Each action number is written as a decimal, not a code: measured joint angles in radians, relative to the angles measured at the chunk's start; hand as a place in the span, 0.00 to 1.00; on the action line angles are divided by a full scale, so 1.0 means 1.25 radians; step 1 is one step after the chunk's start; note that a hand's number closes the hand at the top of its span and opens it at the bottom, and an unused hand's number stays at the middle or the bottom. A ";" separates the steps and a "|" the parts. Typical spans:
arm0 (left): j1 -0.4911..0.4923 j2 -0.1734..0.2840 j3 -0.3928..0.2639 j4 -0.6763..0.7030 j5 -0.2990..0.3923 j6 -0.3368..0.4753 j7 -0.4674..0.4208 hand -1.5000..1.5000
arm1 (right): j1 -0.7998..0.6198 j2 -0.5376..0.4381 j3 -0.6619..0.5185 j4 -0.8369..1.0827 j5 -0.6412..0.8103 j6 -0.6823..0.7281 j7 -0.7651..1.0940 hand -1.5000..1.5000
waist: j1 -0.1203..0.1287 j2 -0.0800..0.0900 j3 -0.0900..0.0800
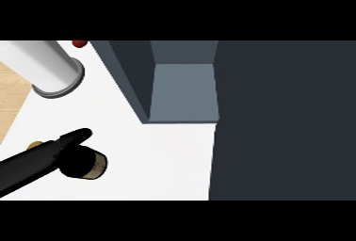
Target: Pick up the wine, place it into the cabinet and close the cabinet
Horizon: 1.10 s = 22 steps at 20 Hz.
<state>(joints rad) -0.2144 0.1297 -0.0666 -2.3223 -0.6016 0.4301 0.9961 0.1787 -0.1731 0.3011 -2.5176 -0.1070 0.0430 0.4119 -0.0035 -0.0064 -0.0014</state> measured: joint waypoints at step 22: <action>0.315 -0.051 0.145 0.138 0.415 -0.074 -0.443 0.00 | 0.004 -0.003 0.023 -0.005 0.008 -0.012 0.010 0.00 | -0.005 0.002 0.000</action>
<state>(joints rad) 0.1797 0.0661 0.1151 -2.1492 -0.0827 0.3380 0.4421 0.1831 -0.1771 0.3301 -2.5234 -0.0972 0.0274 0.4238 -0.0098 -0.0040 -0.0020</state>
